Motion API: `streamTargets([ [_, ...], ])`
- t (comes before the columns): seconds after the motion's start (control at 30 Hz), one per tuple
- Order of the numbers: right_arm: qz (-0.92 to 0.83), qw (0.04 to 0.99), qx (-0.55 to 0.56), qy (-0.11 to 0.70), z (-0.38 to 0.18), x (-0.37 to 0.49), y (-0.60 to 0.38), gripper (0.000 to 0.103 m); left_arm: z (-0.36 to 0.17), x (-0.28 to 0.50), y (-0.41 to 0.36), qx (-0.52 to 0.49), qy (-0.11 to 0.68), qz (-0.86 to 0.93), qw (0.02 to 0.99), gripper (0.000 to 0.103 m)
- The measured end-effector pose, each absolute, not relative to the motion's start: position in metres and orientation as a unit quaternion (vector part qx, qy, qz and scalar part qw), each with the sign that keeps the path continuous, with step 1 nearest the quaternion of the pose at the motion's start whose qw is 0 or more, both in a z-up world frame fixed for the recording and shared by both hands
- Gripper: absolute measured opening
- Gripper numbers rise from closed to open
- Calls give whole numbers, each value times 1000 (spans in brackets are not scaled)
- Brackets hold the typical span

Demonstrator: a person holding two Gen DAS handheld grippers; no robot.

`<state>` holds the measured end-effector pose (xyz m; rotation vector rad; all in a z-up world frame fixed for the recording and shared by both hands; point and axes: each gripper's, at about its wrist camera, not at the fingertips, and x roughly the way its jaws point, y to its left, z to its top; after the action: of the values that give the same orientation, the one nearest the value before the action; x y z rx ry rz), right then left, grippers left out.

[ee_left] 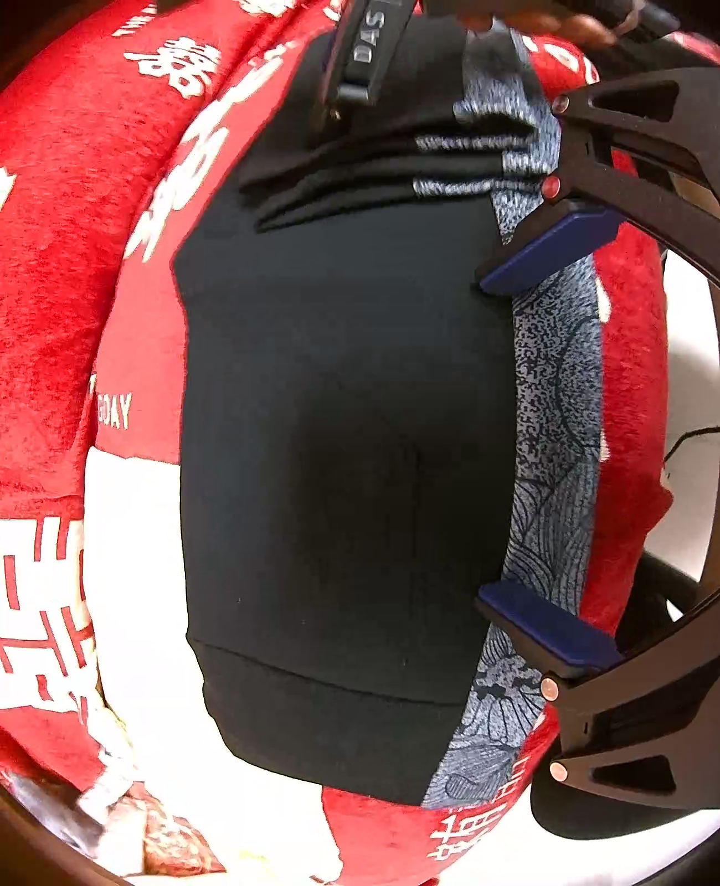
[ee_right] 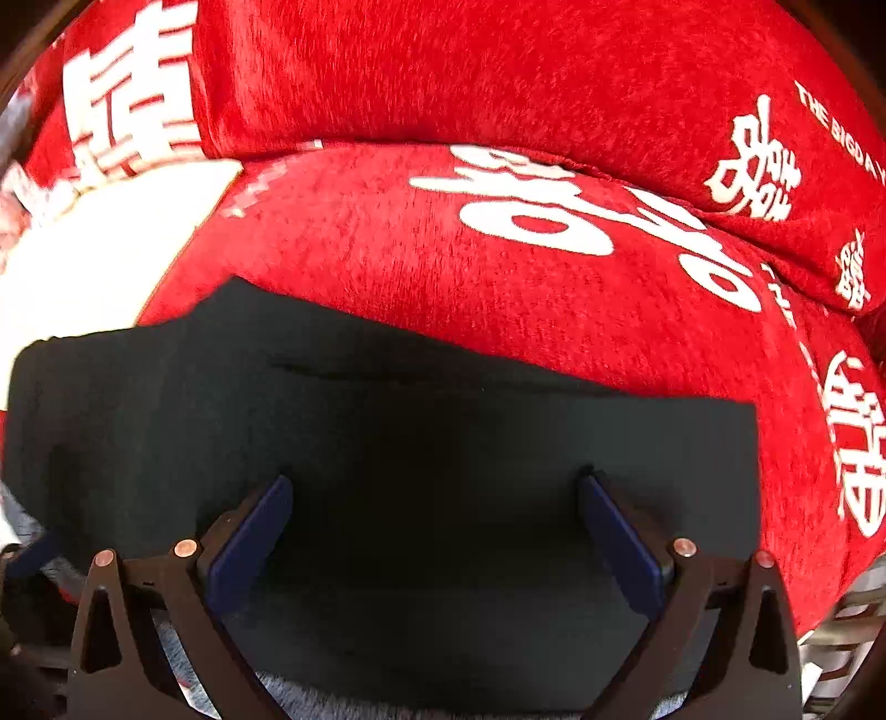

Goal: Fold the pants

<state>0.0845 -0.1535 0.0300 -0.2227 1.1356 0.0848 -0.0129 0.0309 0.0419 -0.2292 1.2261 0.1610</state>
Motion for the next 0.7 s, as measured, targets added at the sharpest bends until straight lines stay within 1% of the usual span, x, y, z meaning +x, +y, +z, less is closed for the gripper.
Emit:
streamTargets([
  [0.07, 30, 840, -105, 531, 44, 83, -150, 103, 47, -19, 44, -126, 558, 83, 816, 103],
  [0.13, 46, 858, -116, 499, 57, 77, -141, 103, 34, -17, 56, -128, 573, 99, 803, 103],
  [0.17, 55, 859, -138, 490, 58, 75, -132, 103, 24, -16, 61, -136, 585, 89, 794, 103],
  [0.23, 63, 836, -187, 513, 41, 79, -115, 103, 24, -18, 65, -154, 578, 80, 797, 103],
  [0.37, 63, 852, -150, 498, 61, 84, -111, 103, 37, -27, 75, -148, 559, 95, 810, 103],
  [0.43, 114, 854, -153, 485, 71, 86, -92, 103, 34, -30, 88, -158, 562, 100, 806, 103],
  [0.57, 219, 826, -217, 471, 65, 94, -36, 103, 16, -30, 118, -197, 573, 72, 793, 103],
  [0.63, 271, 806, -236, 470, 56, 99, -5, 103, 14, -30, 123, -211, 571, 55, 791, 103],
  [0.7, 327, 770, -256, 486, 41, 106, 35, 103, 17, -32, 120, -202, 571, 52, 794, 103],
])
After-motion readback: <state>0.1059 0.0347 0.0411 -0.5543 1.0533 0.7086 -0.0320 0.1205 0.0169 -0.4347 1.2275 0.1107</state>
